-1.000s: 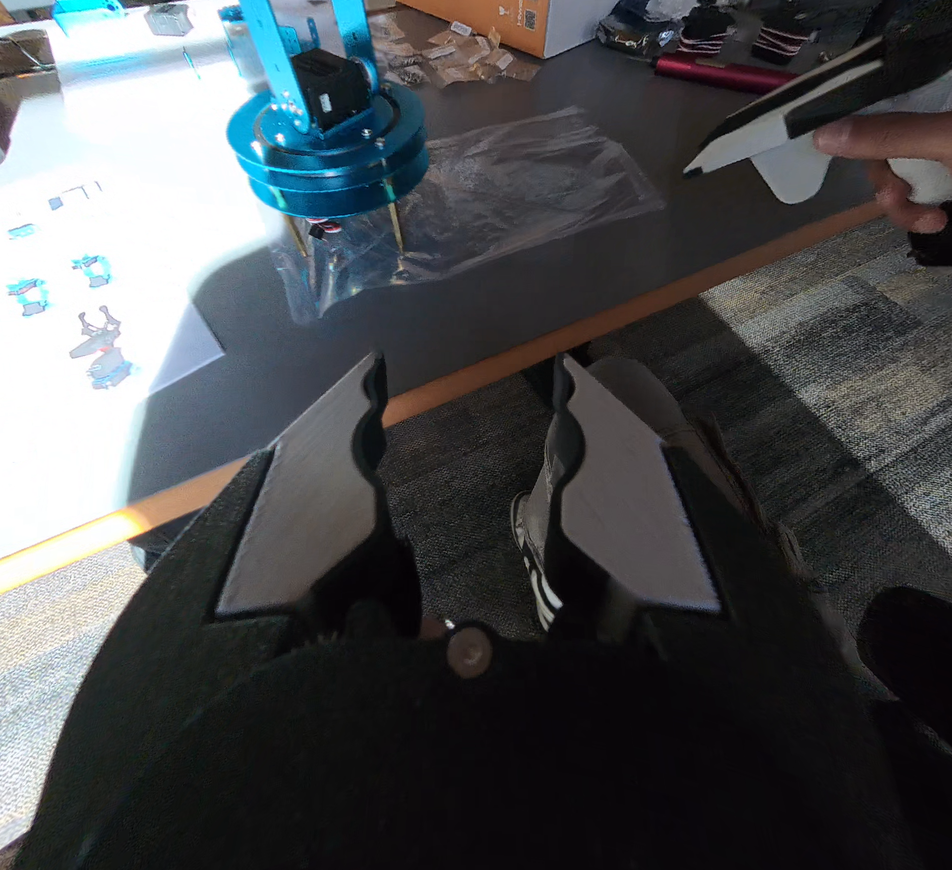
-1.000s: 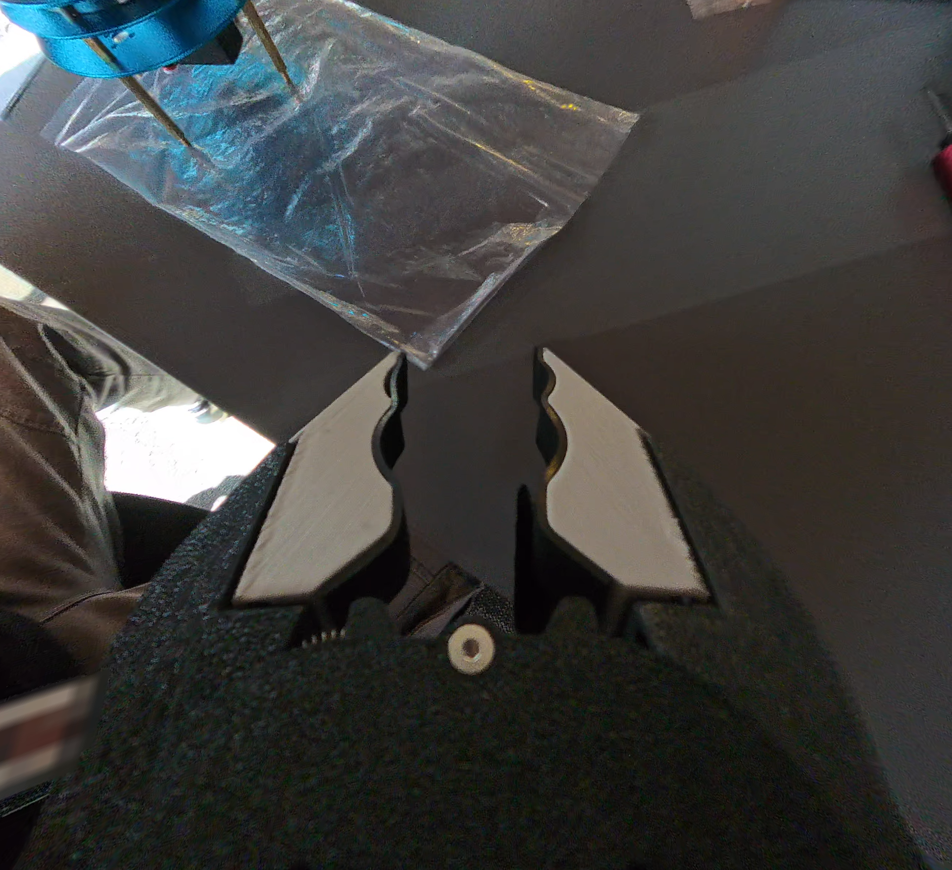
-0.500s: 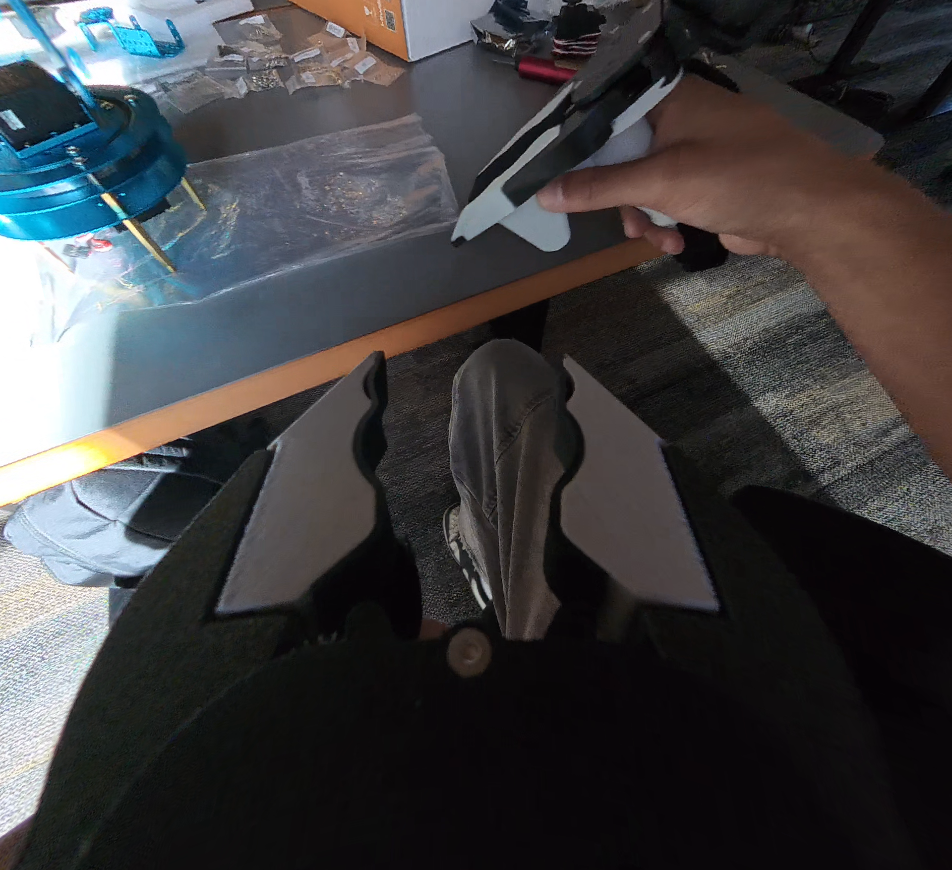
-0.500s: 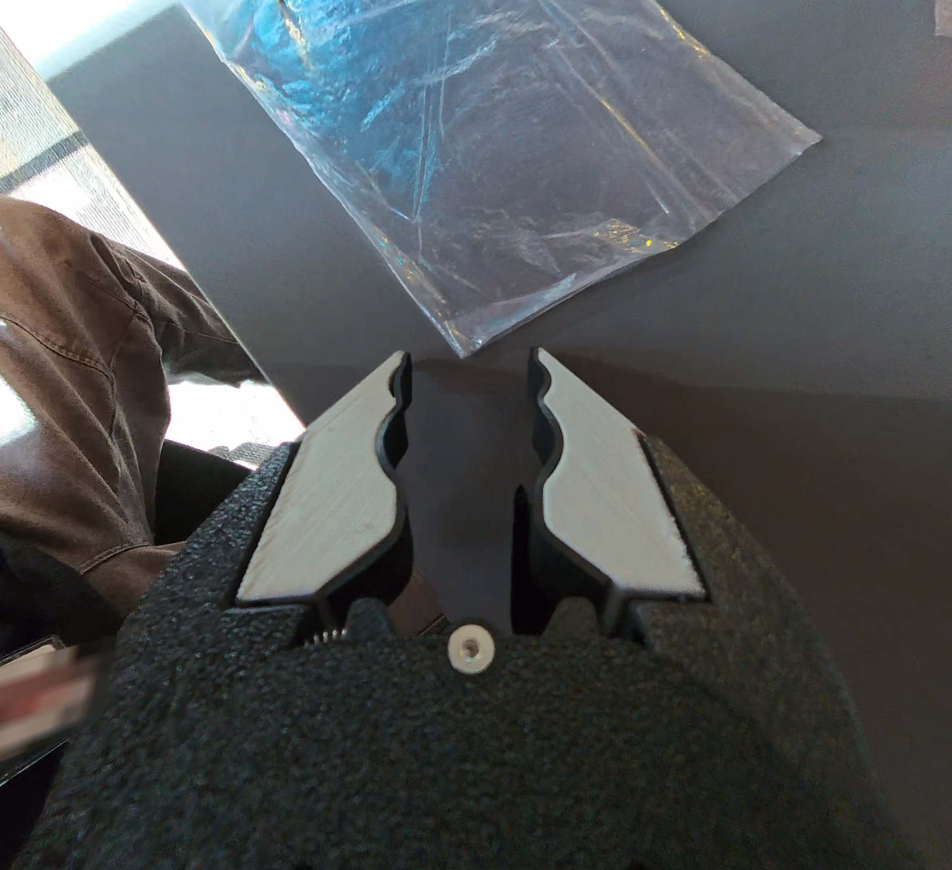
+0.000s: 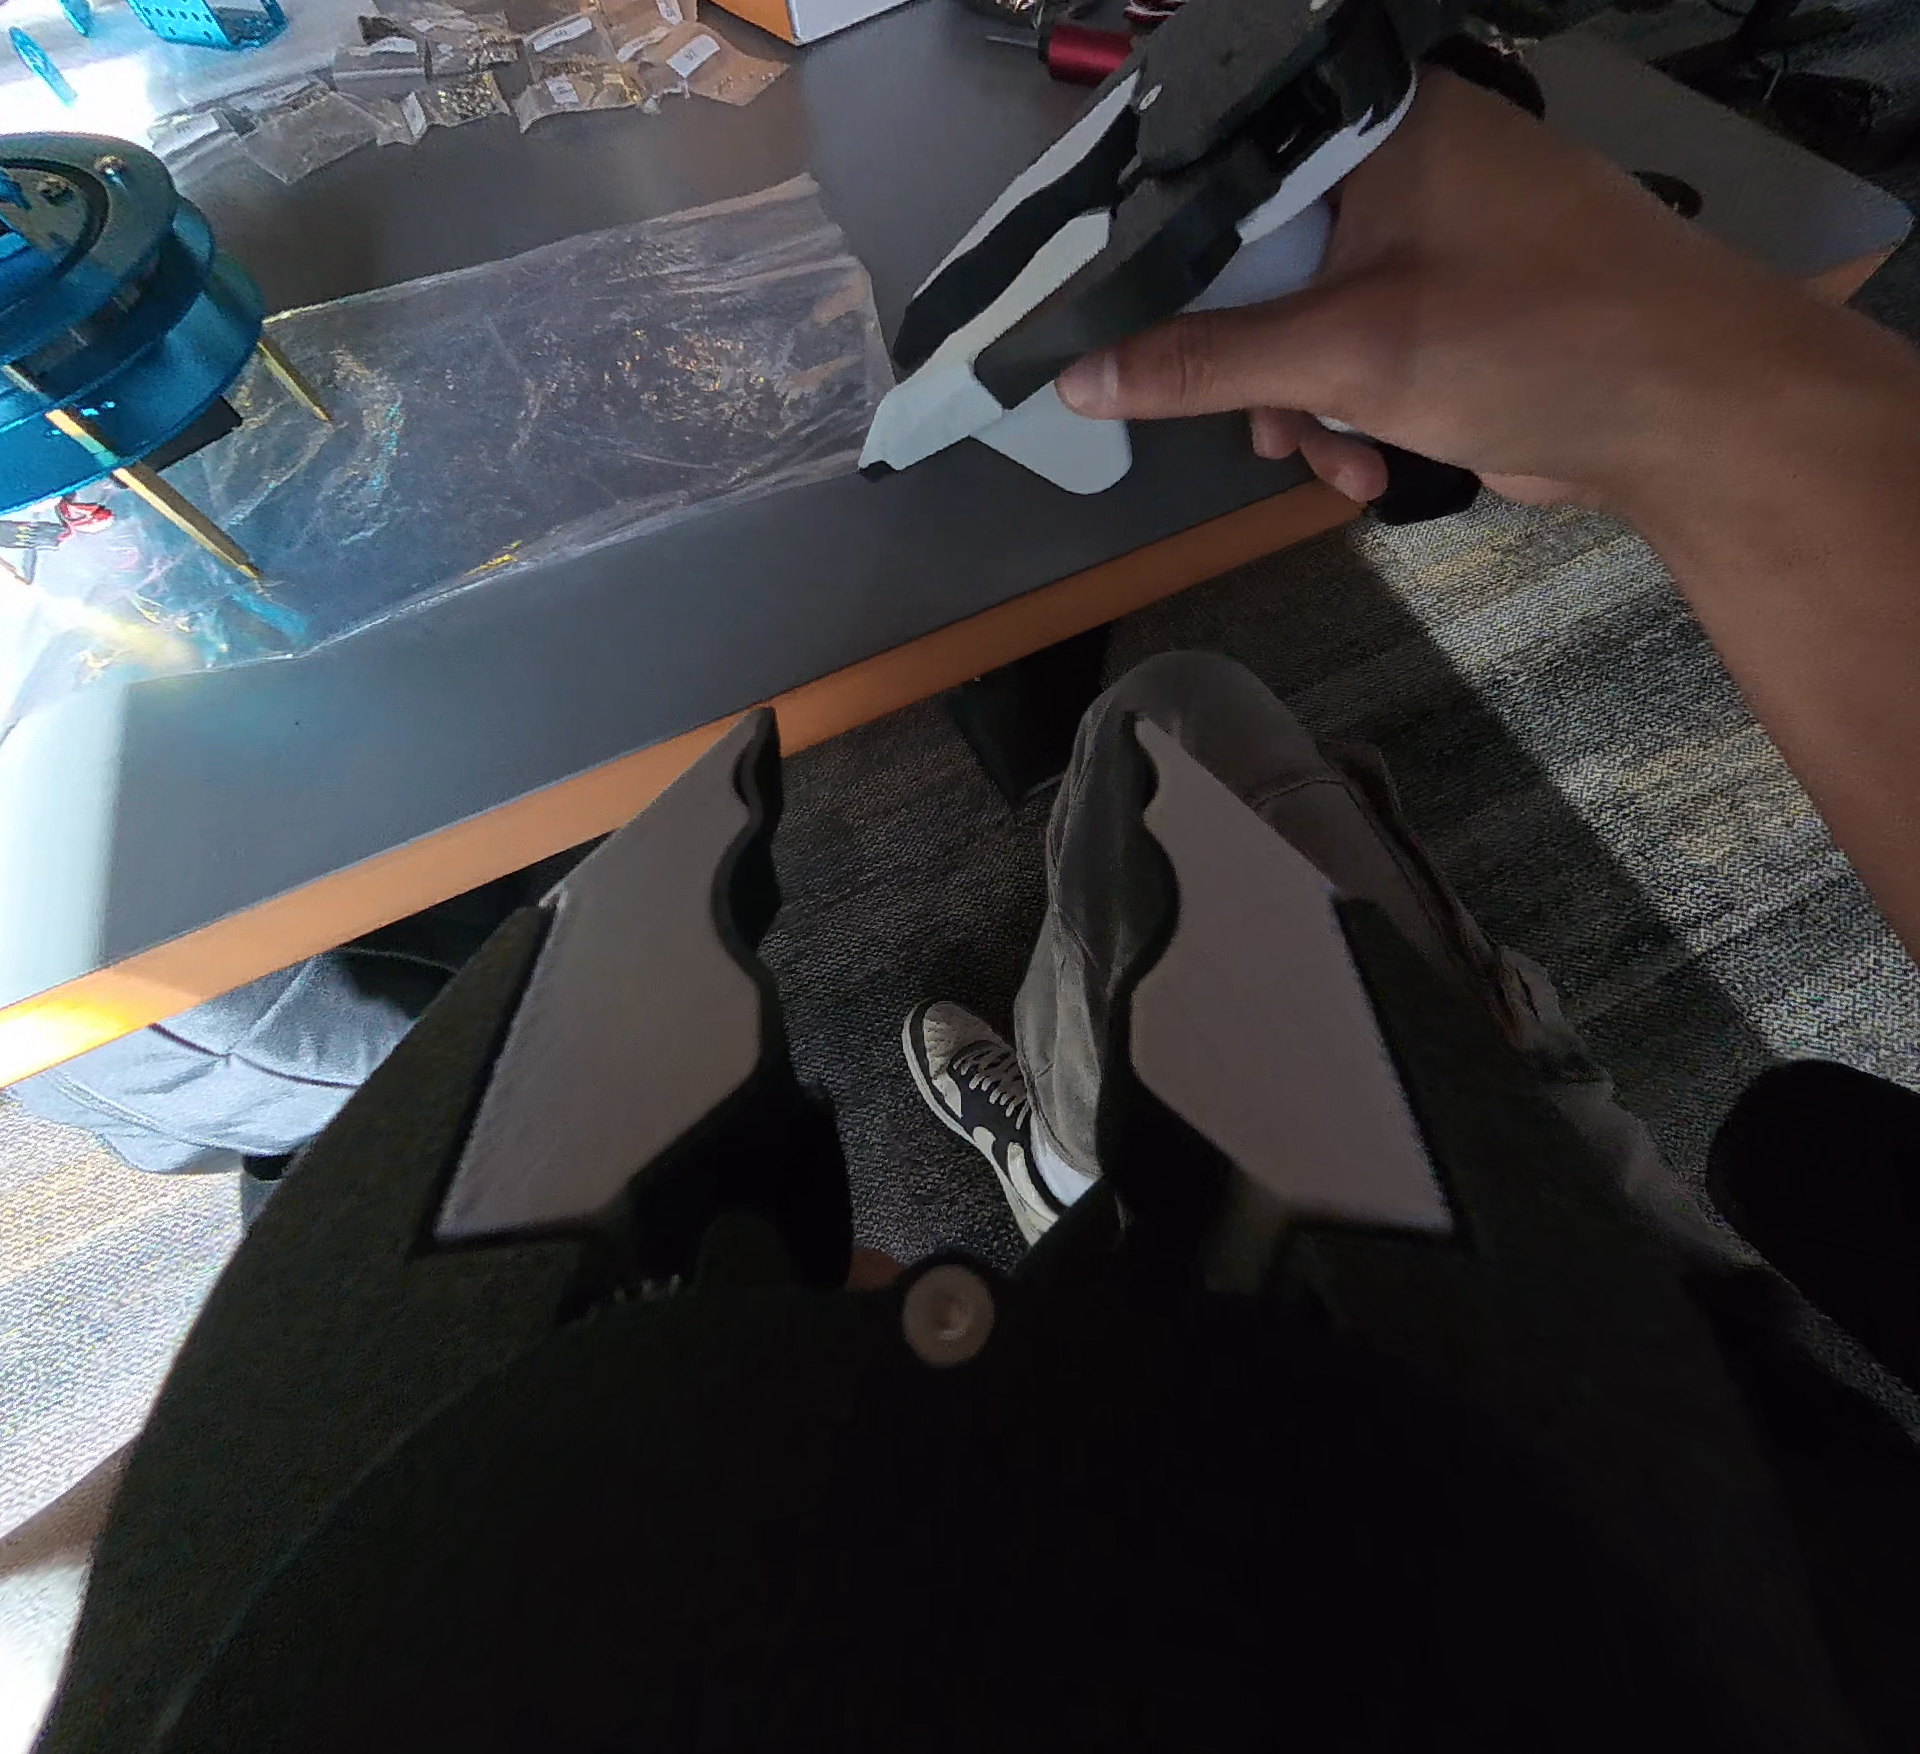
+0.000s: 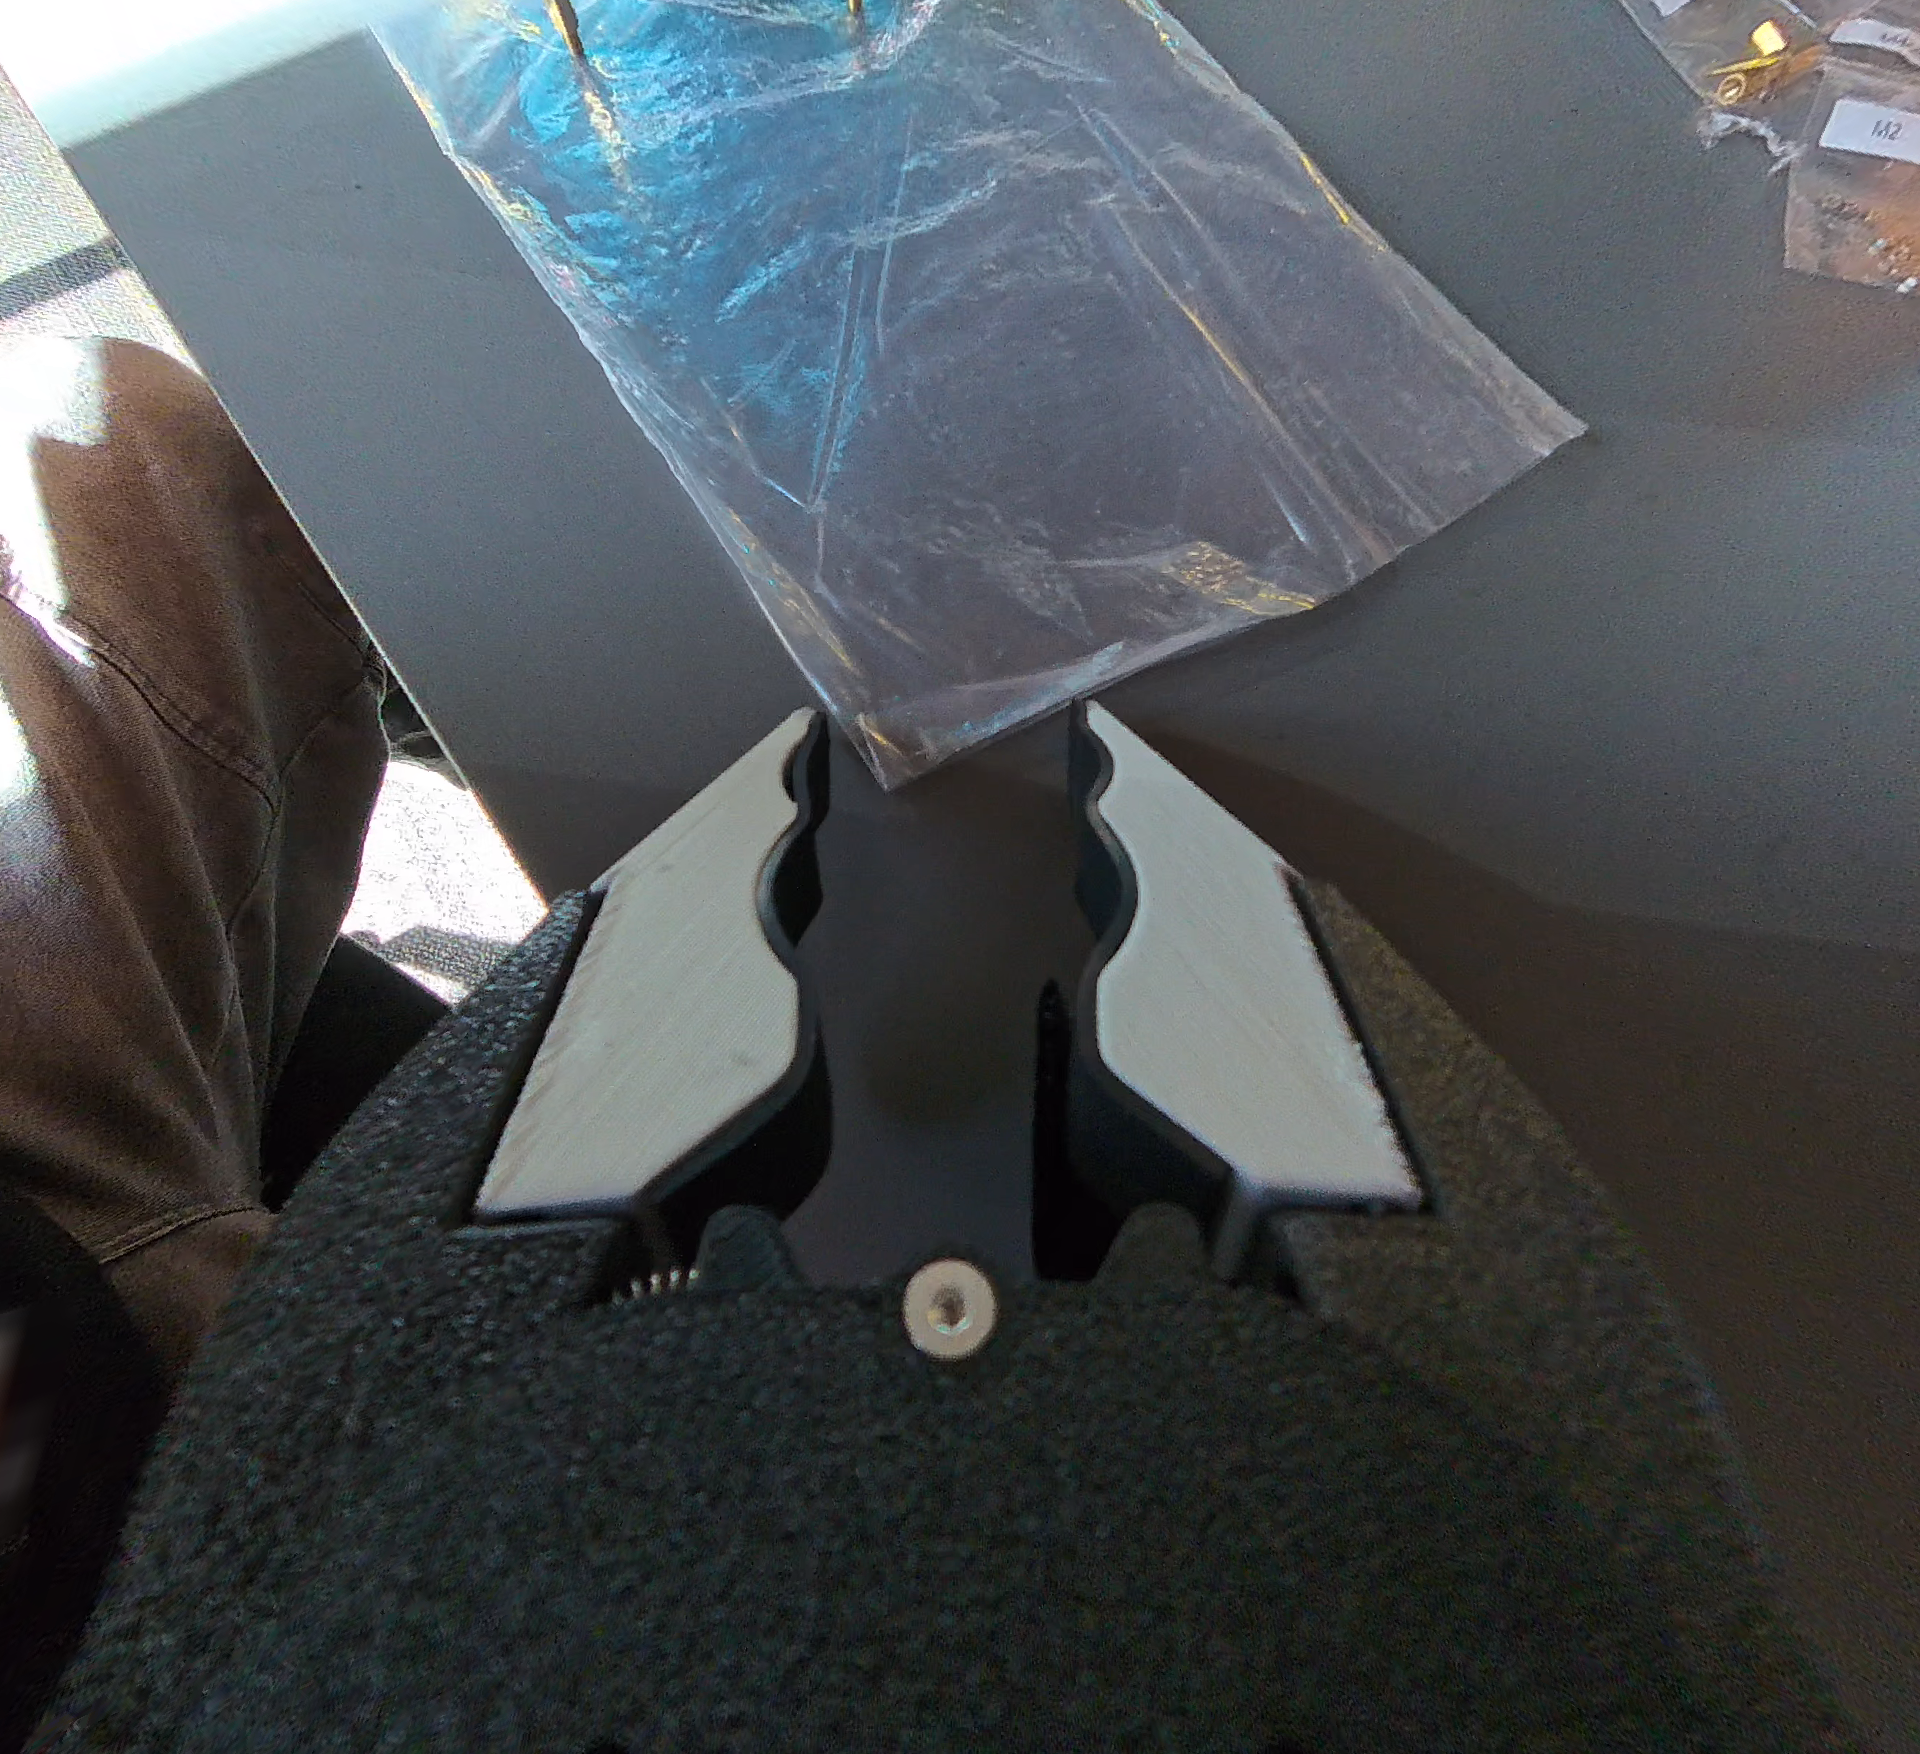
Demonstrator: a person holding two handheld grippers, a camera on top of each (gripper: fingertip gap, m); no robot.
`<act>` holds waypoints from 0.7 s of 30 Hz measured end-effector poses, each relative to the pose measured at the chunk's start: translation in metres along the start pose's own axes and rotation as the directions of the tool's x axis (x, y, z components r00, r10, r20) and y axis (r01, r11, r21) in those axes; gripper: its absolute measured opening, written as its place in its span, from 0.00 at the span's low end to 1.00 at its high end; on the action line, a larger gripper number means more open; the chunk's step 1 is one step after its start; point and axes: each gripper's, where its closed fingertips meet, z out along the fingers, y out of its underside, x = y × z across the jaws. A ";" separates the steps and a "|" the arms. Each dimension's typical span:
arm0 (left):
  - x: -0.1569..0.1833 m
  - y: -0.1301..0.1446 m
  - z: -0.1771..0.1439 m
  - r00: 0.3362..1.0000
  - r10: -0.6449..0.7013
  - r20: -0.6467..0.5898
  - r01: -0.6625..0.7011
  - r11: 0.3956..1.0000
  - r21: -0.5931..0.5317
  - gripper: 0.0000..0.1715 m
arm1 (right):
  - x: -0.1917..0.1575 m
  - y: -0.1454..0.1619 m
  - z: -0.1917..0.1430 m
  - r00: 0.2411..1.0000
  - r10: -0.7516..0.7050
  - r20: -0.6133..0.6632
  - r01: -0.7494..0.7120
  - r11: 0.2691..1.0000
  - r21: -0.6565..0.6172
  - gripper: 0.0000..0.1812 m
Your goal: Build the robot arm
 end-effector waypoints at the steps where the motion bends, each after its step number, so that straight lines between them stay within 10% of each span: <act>1: -0.001 0.000 0.001 1.000 0.007 0.003 -0.007 1.000 -0.002 0.37 | 0.000 0.000 0.000 1.000 -0.004 -0.004 0.004 1.000 -0.001 0.26; 21: -0.021 0.005 0.000 0.998 0.040 0.048 -0.040 0.999 -0.004 0.37 | 0.000 -0.001 -0.001 0.993 0.061 0.102 -0.064 0.998 0.023 0.27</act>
